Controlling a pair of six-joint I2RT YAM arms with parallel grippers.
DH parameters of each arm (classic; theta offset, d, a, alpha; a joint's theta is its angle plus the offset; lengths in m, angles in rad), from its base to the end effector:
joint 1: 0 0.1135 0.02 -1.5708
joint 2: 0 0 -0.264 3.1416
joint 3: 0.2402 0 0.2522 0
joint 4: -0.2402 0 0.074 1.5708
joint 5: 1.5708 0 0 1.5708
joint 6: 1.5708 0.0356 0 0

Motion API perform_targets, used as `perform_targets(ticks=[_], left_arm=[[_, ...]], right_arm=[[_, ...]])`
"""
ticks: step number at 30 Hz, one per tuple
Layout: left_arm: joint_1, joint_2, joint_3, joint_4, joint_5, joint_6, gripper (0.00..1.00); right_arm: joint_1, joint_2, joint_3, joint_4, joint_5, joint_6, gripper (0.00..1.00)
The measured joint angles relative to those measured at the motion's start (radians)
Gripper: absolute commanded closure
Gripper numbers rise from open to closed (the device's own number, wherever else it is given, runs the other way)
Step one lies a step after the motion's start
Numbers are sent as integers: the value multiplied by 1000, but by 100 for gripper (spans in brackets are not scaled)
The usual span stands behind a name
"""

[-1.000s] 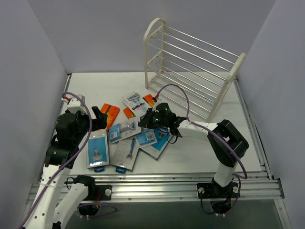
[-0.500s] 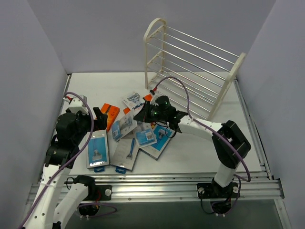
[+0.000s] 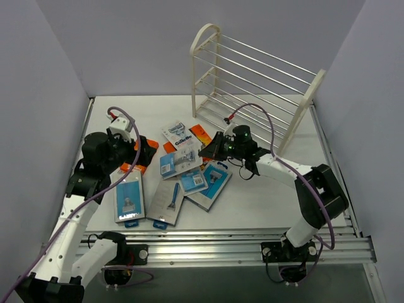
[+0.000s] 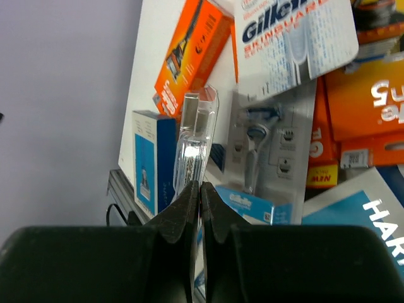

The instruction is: Place and organize the shaving razors onto the shelf

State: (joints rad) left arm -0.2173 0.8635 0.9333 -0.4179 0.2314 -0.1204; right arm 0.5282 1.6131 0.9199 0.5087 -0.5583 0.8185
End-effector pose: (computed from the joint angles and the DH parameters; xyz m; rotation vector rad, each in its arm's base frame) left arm 0.1845 -0.0491 0.3540 0.2503 1.9186 -0.4481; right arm 0.3017 0.1979 0.2478 -0.1744 1.9631 1.4227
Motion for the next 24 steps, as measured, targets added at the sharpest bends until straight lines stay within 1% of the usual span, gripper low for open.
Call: perform_targets(ticks=[3, 8, 9, 10, 15, 16, 19, 20, 24], left_arm=[[-5, 51, 29, 31, 60, 42, 10], [-42, 143, 64, 60, 139, 162, 10], [-58, 171, 73, 59, 148, 196, 12], [-72, 195, 82, 55, 154, 224, 16], [-142, 285, 81, 60, 201, 327, 24], [-153, 288, 68, 65, 205, 339, 29], [-177, 291, 28, 70, 212, 361, 35], [-183, 294, 21, 70, 212, 365, 40], [-215, 332, 15, 94, 209, 370, 42]], right_arm=[[-5, 1, -35, 4, -31, -2, 100], [-8, 6, -53, 29, -95, -7, 100], [-12, 8, -55, 34, -107, -8, 100], [-19, 12, -56, 39, -117, -8, 100], [-60, 21, -66, 48, -154, -19, 100], [-65, 21, -66, 48, -158, -23, 100], [-75, 21, -66, 49, -169, -34, 100], [-76, 21, -67, 49, -172, -36, 100], [-76, 21, -75, 59, -187, -41, 100]])
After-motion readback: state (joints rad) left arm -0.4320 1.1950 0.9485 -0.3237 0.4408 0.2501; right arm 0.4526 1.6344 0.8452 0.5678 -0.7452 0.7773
